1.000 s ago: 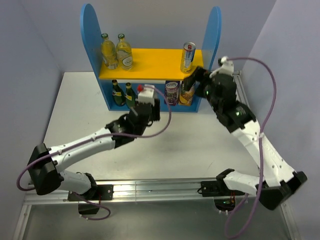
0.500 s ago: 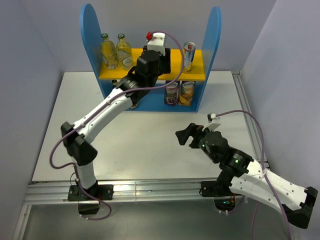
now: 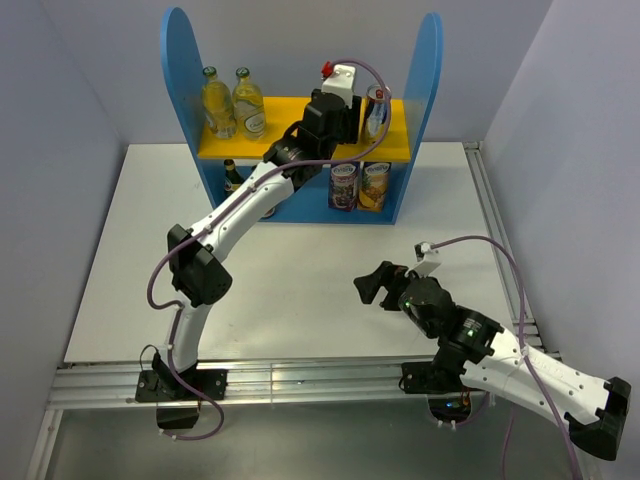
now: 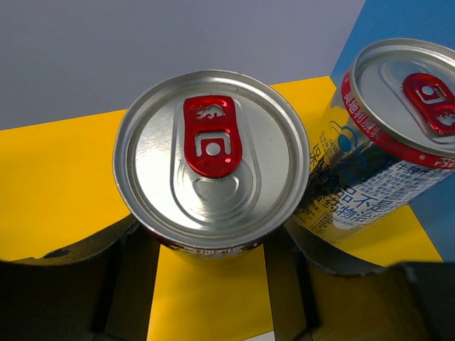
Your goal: Place and organize the beverage onto the shelf
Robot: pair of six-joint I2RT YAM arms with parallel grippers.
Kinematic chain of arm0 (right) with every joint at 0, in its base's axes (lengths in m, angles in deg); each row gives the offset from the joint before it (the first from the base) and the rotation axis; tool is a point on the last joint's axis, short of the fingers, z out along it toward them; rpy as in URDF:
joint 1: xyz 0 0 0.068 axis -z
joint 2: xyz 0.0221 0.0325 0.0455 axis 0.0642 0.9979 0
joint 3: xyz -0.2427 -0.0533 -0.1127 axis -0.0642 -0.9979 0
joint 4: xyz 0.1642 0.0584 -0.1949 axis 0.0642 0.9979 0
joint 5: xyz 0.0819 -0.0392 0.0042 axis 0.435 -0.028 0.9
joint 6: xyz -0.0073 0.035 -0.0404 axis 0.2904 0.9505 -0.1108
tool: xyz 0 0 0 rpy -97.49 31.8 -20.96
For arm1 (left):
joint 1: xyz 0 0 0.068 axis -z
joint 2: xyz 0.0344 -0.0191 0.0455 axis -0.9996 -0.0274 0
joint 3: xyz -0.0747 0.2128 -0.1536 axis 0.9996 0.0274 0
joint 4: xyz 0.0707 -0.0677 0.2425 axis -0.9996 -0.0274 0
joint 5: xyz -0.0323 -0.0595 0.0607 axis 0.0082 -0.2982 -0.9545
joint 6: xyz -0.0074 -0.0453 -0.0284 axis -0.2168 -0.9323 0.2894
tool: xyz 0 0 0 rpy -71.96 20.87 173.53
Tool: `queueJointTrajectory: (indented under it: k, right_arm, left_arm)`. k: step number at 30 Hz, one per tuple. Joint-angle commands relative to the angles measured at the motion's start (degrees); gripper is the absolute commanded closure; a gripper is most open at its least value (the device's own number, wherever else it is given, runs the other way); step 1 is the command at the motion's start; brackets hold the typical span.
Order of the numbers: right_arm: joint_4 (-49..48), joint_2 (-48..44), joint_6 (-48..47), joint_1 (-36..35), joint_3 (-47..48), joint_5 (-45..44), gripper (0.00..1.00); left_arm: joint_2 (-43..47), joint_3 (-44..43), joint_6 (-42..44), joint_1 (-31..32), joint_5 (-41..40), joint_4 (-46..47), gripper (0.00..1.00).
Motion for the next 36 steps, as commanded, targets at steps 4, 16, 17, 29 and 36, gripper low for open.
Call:
queueJointTrajectory:
  k: [4,16,17,29,36]
  right_arm:
    - [-1.08,0.07,0.76,-0.31,-1.25,-2.13,0.00]
    - [-2.04,1.92,1.38,-0.49,-2.04,-1.87,0.00]
    - [-1.78,2.01,1.29,-0.40,-2.04,-2.04,0.00]
    - [3.31,0.43,0.24,-0.49,1.38,-4.68,0.00]
    - [5.68,-2.56,-5.03,-0.66,6.82,-1.34,0.00]
  left_arm:
    - [2.13,-0.12,-1.16,-0.26,1.14,4.11,0.66]
    - [8.01,4.98,0.15,0.70,-2.81,5.07,0.01]
    - [9.67,6.64,0.24,0.88,-3.52,5.25,0.01]
    - [31.64,33.96,-3.08,8.96,-15.03,8.06,0.01]
    - [51.14,66.97,-17.22,18.53,-23.64,8.07,0.01]
